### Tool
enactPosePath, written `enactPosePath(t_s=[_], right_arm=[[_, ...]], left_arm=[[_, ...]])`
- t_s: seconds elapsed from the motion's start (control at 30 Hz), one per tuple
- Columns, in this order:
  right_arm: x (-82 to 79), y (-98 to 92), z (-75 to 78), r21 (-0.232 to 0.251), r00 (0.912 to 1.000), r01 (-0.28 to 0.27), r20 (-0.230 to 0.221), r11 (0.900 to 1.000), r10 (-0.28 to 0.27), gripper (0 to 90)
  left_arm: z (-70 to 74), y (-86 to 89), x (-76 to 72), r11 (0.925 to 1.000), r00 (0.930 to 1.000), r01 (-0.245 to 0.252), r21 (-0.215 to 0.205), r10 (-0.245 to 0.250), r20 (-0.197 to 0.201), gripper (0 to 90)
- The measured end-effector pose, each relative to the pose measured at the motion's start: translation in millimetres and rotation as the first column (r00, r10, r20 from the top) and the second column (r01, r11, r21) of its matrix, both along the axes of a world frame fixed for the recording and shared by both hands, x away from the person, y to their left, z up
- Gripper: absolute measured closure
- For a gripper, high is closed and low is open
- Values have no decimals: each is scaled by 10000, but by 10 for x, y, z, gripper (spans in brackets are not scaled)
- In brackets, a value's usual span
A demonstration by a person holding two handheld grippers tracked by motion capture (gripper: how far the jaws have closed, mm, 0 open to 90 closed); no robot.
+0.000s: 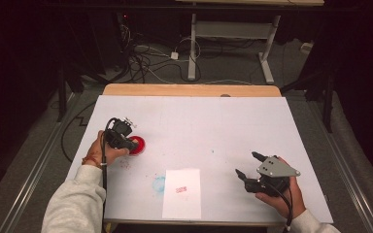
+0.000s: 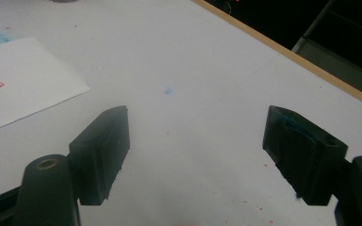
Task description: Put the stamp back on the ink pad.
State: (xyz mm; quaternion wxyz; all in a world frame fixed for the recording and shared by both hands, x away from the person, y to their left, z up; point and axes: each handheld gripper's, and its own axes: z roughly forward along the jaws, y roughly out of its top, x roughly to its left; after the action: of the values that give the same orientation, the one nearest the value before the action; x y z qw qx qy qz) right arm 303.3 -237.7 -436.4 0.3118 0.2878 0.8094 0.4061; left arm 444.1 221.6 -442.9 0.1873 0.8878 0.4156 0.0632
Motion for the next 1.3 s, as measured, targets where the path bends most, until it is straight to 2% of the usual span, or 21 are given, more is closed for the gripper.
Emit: enactPosePath(t_s=[0.17,0.3,0.33,0.4,0.57,0.7,0.9,1.13,1.23,1.3], right_arm=[[1,11,-6,-23,10000,-31,-31,10000,31,239],[5,17,-12,-5,9999,-107,-100,9999,107,239],[1,18,-12,7,9998,-152,-101,9999,152,239],[-1,22,-10,-6,9999,-158,-70,9999,158,239],[2,10,-12,9,9999,-144,-79,9999,144,239],[-3,3,-6,-9,9998,-194,-23,9998,194,239],[-4,-1,-5,-4,9999,-161,-19,9999,161,239],[-10,10,-3,-25,9999,-156,9,9999,156,239],[-6,12,-10,-43,9999,-142,-28,9999,141,239],[-8,24,-19,-50,9998,-160,-80,9999,160,239]], left_arm=[[9,-16,-5,9999,10000,-48,122,47,76,711],[6,9,0,9995,9997,-208,-219,210,92,614],[10,14,-2,9992,9995,-289,-258,293,133,562],[28,29,-17,9982,9995,-238,-550,249,201,523],[87,82,-58,9930,9962,-457,-1092,535,691,394],[146,88,-95,9930,9912,-479,-1078,606,1174,301],[219,134,-145,9879,9827,-431,-1493,689,1719,244],[333,159,-266,9788,9602,-123,-2044,686,2709,220],[378,146,-330,9762,9428,38,-2167,688,3262,216],[402,131,-378,9707,9330,294,-2386,590,3549,199]])
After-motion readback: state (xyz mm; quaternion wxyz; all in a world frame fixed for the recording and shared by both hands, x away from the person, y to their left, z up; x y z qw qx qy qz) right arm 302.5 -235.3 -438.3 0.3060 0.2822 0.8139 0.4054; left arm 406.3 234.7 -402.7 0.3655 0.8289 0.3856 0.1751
